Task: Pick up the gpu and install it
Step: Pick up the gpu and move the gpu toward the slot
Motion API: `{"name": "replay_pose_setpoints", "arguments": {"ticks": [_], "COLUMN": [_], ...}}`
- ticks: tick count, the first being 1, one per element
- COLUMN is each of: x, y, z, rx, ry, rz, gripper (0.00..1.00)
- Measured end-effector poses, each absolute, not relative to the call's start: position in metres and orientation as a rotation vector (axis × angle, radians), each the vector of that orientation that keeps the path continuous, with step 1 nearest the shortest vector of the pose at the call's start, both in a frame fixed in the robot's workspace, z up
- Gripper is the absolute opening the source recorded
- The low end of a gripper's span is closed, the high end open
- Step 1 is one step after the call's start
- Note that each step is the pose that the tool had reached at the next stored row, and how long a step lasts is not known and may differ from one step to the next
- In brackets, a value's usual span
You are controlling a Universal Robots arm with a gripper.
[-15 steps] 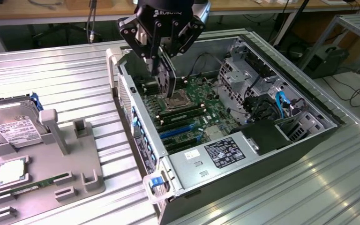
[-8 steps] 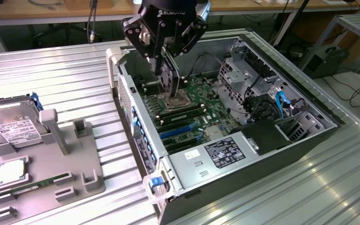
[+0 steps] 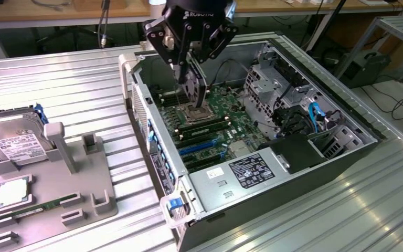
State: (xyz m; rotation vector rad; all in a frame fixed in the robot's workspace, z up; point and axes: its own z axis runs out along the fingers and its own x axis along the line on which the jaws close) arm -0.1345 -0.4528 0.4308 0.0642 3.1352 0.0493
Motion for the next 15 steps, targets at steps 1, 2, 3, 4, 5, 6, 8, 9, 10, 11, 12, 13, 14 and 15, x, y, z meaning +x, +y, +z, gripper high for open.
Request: {"name": "replay_pose_setpoints", "arguments": {"ticks": [1,2,3,4,5,6,8,9,10,11,12,13,14,15], "x": [-0.134,-0.133,-0.132,-0.131,-0.130,-0.129,-0.127,-0.126,-0.126,-0.125,-0.124,-0.123,-0.122,-0.121], "y": [-0.453,-0.453,-0.453,-0.453,-0.453,-0.453,-0.453,-0.453,-0.453,-0.453,-0.453,-0.453,-0.453,-0.453], "z": [0.431,0.431,0.431,0.431,0.431,0.430,0.430,0.430,0.430,0.430,0.430,0.430,0.430,0.430], "rx": [0.064,0.064,0.064,0.064,0.064,0.064,0.064,0.064,0.064,0.064,0.064,0.064,0.064,0.064], "ry": [3.135,3.135,3.135,3.135,3.135,3.135,3.135,3.135,3.135,3.135,3.135,3.135,3.135,3.135], "rz": [0.049,0.049,0.049,0.049,0.049,0.049,0.049,0.049,0.049,0.049,0.049,0.049,0.049,0.049], "gripper": [0.28,0.28,0.28,0.28,0.28,0.28,0.28,0.28,0.28,0.28,0.28,0.28,0.28,0.28]}}
